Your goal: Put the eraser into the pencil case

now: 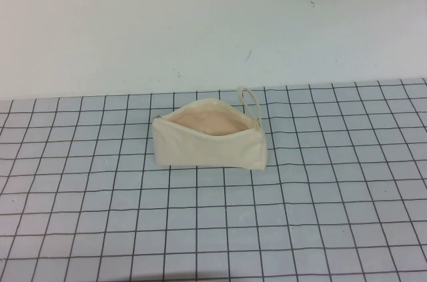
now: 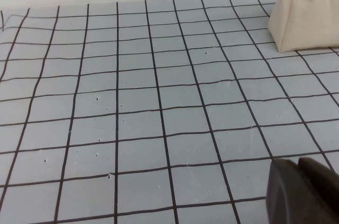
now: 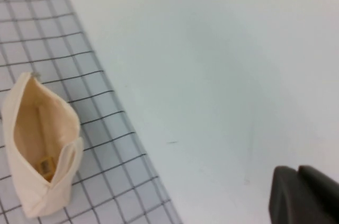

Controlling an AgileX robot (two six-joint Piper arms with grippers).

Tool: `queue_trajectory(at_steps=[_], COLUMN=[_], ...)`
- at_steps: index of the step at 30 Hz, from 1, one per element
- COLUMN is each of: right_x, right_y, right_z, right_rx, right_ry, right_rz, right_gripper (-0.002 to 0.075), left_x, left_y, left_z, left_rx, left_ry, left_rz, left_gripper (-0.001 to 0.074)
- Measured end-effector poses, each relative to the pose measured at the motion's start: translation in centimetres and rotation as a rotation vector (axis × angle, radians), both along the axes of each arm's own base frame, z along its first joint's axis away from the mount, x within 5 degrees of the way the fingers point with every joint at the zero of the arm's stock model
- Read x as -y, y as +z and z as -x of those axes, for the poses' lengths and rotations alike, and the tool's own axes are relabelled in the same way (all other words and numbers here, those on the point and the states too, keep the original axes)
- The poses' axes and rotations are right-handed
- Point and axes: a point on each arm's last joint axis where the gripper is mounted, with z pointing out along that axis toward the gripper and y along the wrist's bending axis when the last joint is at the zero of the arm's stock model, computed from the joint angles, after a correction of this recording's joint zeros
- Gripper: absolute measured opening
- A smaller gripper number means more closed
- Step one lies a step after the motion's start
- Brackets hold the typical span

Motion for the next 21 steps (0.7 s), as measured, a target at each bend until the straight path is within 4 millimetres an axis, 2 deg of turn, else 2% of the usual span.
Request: queue_trajectory(at_steps=[4,5,9,14,21], right_x=[1.4,2.1,3.1,3.8,5.2], right_y=[3.3,4.5,5.3,4.1,1.0], right_z=[5.0,7.5,10.8,13.0,16.4], right_rx=[0.080,0.126,0.179,0.212,0.332], right_ry=[-0.075,-0.113,-0.188,-0.245,-0.342], right_rz=[0.008,0.000,-0.031,-0.069,-0.083], right_gripper=[0.0000,0.0000,-0.0001,-0.0001,-0.0001], left_x=[0.0,0.0,0.0,0.0,0.0], left_y=[0.0,0.0,0.0,0.0,0.0], left_z=[0.0,0.0,0.0,0.0,0.0], left_rx=[0.000,0.000,0.000,0.000,0.000], left_ry=[0.000,0.000,0.000,0.000,0.000], left_rz=[0.000,0.000,0.000,0.000,0.000], left_gripper=[-0.0002,-0.0002,-0.0002,-0.0002,-0.0002])
